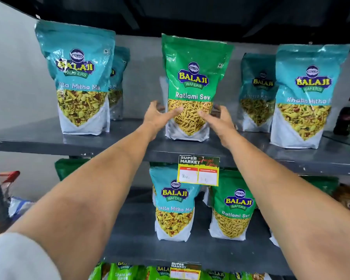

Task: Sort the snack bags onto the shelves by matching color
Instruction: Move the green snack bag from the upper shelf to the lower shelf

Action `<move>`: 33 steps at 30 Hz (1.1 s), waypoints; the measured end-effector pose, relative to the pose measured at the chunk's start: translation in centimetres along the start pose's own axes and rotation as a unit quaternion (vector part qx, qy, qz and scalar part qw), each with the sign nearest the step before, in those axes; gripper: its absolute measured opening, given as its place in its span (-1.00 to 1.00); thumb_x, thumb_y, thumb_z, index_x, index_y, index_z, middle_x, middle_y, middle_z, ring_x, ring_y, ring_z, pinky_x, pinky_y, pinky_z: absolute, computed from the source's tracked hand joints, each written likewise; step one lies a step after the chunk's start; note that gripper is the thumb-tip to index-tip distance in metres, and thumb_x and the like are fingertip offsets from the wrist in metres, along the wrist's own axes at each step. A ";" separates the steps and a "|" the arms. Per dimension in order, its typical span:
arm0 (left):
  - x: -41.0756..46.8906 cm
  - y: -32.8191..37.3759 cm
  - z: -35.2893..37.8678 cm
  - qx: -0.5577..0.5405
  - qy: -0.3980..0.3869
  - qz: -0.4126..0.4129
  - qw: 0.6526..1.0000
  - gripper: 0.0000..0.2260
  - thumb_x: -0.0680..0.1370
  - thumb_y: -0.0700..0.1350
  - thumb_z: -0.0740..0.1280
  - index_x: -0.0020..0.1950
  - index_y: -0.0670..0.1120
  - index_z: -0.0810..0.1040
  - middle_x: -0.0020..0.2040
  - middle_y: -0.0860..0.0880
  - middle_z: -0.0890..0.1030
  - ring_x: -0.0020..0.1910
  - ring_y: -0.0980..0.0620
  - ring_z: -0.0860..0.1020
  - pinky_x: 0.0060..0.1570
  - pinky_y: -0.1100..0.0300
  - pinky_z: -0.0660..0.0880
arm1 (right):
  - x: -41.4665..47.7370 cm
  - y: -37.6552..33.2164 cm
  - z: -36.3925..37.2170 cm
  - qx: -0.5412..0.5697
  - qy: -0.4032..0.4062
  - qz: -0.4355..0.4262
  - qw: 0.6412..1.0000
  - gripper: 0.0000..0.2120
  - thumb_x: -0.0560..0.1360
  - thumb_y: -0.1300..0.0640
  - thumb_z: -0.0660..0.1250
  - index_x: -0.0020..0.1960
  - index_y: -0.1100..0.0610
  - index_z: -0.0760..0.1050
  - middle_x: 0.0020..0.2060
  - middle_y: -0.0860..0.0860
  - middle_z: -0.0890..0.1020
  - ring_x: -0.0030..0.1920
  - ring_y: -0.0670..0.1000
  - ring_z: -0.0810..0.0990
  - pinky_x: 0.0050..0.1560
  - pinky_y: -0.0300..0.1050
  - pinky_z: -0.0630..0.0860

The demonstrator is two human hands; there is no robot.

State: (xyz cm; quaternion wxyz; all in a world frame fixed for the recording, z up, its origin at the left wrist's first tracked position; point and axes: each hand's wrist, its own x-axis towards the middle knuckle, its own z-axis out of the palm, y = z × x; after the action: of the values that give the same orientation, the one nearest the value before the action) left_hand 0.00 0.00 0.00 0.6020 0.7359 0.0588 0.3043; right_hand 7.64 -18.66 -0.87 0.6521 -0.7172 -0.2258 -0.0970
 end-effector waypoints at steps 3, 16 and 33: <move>0.5 -0.6 0.2 0.018 -0.040 0.013 0.999 -0.26 0.33 -0.06 0.60 0.41 -0.18 0.34 0.29 -0.13 0.55 0.28 -0.08 0.52 0.34 -0.02 0.46 | 0.3 0.5 0.4 0.010 -0.038 0.001 0.999 -0.42 0.38 0.08 0.52 0.31 0.18 0.38 0.20 0.08 0.59 0.16 -0.01 0.56 0.13 -0.17 0.49; -3.5 1.4 -3.2 0.010 -0.011 0.076 0.997 -0.40 0.31 -0.05 0.61 0.28 -0.13 0.50 0.16 -0.05 0.64 0.12 0.01 0.60 0.06 0.09 0.59 | -4.9 -4.1 1.3 0.027 -0.027 -0.071 0.997 -0.44 0.35 0.10 0.55 0.26 0.20 0.43 0.11 0.03 0.60 0.07 -0.09 0.58 -0.08 -0.40 0.54; -25.5 -5.5 -14.0 -0.014 0.073 0.098 0.992 -0.47 0.25 0.02 0.62 0.12 -0.09 0.52 0.00 0.04 0.68 -0.02 0.10 0.66 0.05 0.14 0.59 | -24.0 -0.9 7.8 0.040 -0.065 -0.112 0.991 -0.44 0.17 -0.12 0.60 0.06 0.13 0.58 -0.04 0.02 0.71 -0.02 -0.01 0.66 0.08 -0.02 0.61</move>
State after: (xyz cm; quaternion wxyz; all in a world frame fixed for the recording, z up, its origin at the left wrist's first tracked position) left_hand -26.34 1.79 -13.41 0.5735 0.7053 0.0257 0.4159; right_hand -15.07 -15.69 -11.49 0.6493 -0.6654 -0.3505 -0.1132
